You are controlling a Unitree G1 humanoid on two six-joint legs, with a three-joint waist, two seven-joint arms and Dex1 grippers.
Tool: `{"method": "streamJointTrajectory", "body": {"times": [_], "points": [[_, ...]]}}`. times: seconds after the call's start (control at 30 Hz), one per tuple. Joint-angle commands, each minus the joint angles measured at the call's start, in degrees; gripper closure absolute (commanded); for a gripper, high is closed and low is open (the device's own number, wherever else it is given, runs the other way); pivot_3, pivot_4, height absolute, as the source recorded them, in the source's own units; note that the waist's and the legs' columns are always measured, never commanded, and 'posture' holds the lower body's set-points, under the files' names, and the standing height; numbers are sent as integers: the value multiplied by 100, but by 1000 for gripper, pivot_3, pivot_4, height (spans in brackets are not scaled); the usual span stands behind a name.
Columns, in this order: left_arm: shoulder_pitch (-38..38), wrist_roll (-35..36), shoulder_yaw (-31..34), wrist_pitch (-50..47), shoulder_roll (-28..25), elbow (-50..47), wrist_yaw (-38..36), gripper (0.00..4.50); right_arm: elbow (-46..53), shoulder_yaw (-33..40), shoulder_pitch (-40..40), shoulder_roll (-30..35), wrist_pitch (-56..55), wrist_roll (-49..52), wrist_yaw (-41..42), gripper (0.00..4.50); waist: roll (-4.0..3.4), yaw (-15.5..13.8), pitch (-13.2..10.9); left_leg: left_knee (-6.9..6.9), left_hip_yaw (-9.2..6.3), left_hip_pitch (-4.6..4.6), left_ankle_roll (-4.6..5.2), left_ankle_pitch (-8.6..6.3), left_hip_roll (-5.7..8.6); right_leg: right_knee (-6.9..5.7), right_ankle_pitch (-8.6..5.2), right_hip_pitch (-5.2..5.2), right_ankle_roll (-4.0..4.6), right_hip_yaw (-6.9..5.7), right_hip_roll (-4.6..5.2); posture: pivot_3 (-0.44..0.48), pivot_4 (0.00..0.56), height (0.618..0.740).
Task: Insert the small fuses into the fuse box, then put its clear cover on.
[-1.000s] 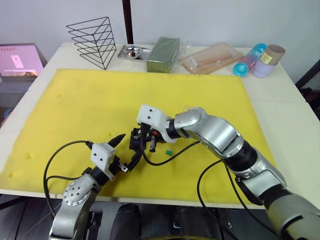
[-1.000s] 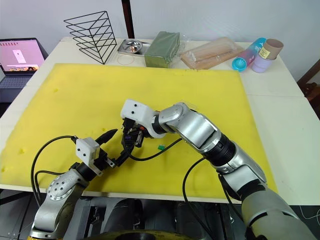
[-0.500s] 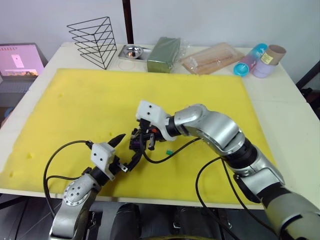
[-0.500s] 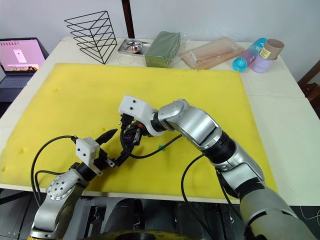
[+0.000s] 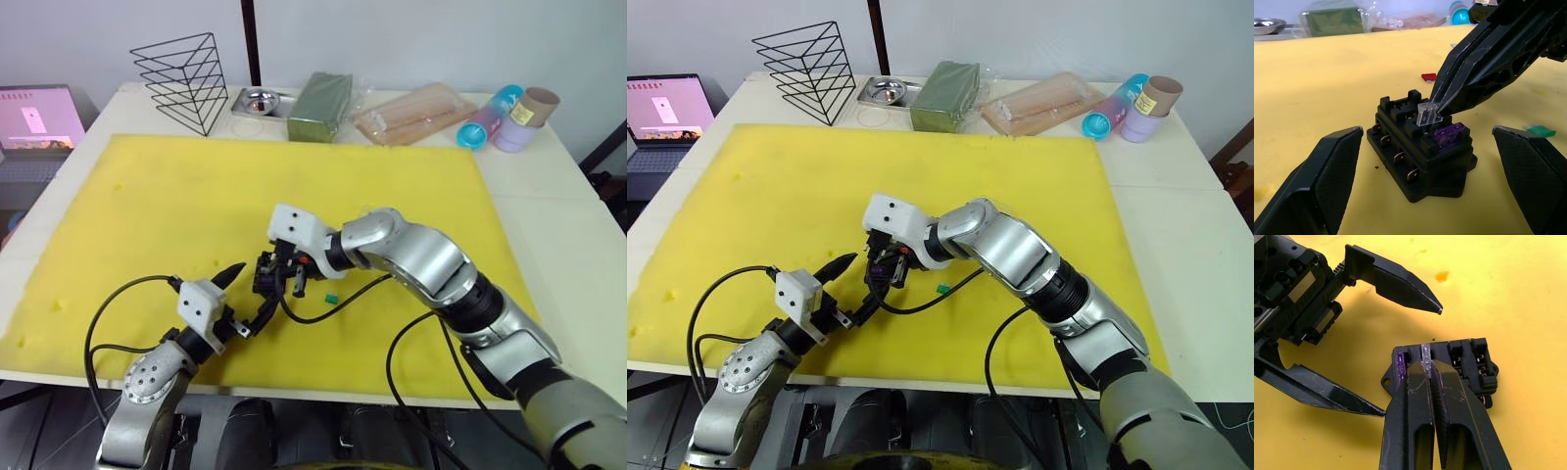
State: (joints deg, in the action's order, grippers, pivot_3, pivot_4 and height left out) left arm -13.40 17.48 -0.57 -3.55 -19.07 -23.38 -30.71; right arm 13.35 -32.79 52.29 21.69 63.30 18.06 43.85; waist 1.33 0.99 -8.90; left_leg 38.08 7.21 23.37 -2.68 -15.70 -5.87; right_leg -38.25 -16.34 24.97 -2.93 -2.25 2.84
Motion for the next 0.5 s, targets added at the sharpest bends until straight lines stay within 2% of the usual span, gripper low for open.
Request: {"method": "streamJointTrajectory", "body": {"times": [0.03, 0.5], "points": [[-10, -2, -13, 20, -5, -196, 25, 19, 114, 35, 10, 15, -80, -64, -3, 4500, 0, 0, 0, 0, 0, 0, 0, 0, 0, 0, 0, 0, 0, 0, 0, 0, 150, 740], [7, -5, -27, 8, -12, -192, 45, 19, 135, 256, 80, -43, -19, 92, 114, 4500, 0, -1, 0, 0, 0, 0, 0, 0, 0, 0, 0, 0, 0, 0, 0, 0, 150, 740]]}}
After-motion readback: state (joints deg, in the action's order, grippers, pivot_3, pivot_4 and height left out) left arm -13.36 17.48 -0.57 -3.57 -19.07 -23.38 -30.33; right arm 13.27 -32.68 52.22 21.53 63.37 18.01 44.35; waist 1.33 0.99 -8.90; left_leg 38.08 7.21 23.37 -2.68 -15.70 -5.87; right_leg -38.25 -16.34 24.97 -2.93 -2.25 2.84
